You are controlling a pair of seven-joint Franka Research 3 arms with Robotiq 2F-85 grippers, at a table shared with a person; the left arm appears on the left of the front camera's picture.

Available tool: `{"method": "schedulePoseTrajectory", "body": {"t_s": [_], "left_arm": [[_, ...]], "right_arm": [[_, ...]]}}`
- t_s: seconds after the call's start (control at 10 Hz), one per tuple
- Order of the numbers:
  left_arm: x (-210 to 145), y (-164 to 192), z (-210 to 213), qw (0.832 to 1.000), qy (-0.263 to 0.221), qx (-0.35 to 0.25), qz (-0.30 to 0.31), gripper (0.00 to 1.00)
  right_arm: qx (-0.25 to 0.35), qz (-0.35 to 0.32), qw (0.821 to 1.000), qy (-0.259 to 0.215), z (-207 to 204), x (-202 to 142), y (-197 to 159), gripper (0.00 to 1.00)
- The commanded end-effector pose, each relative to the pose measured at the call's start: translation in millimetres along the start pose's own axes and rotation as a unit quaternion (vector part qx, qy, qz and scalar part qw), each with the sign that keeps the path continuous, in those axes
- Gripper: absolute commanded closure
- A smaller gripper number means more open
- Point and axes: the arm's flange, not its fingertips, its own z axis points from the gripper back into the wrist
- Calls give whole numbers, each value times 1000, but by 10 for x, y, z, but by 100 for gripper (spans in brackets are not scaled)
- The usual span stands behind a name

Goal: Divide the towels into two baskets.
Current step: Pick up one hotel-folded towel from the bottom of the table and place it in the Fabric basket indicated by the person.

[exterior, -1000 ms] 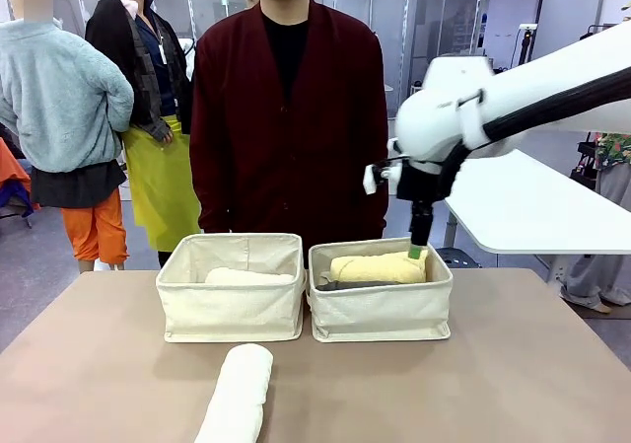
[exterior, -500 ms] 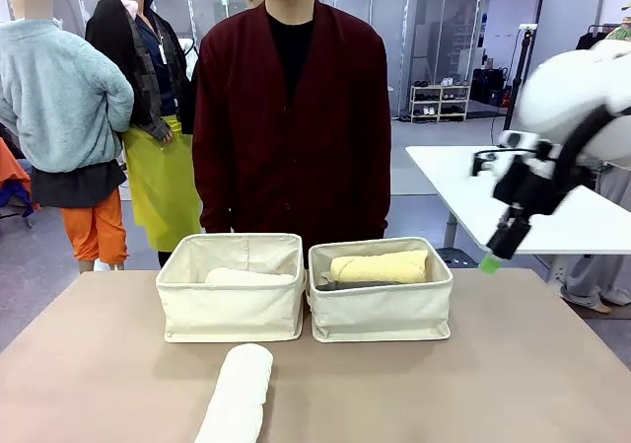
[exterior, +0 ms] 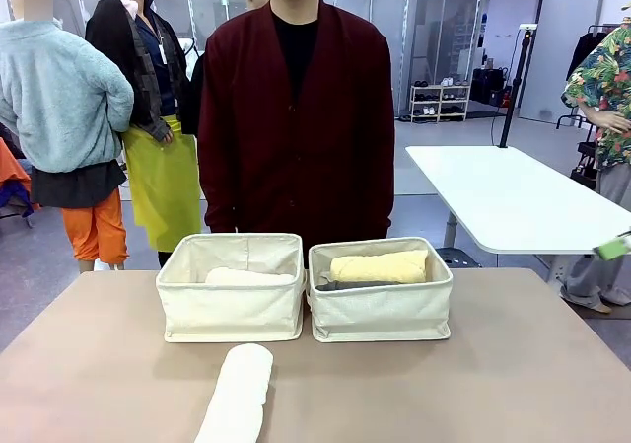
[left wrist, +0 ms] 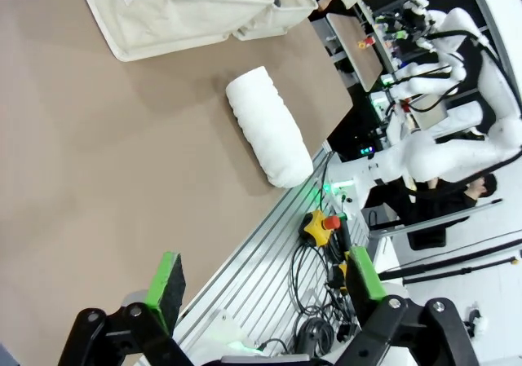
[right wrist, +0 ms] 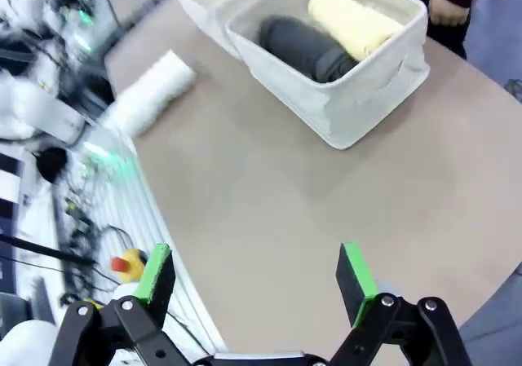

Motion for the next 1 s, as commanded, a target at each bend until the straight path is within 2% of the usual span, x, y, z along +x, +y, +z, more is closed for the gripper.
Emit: {"method": "schedulePoseTrajectory", "body": {"t_s": [0.0,0.2,0.4,0.7,0.9], "left_arm": [[-21,-18,30,1000,0,0,-4,0],[-21,-18,30,1000,0,0,-4,0],[-21,-18,30,1000,0,0,-4,0],[-21,-18,30,1000,0,0,-4,0],[-21,-18,30,1000,0,0,-4,0]], "right_arm": [[74,-50,994,-56,252,-84,-505,0],[121,-115,983,-81,356,-578,-869,0],[170,-150,973,-54,220,-870,-1082,0],[171,-179,966,-74,99,-990,-1199,0],[179,-172,966,-65,46,-1108,-1207,0]]}}
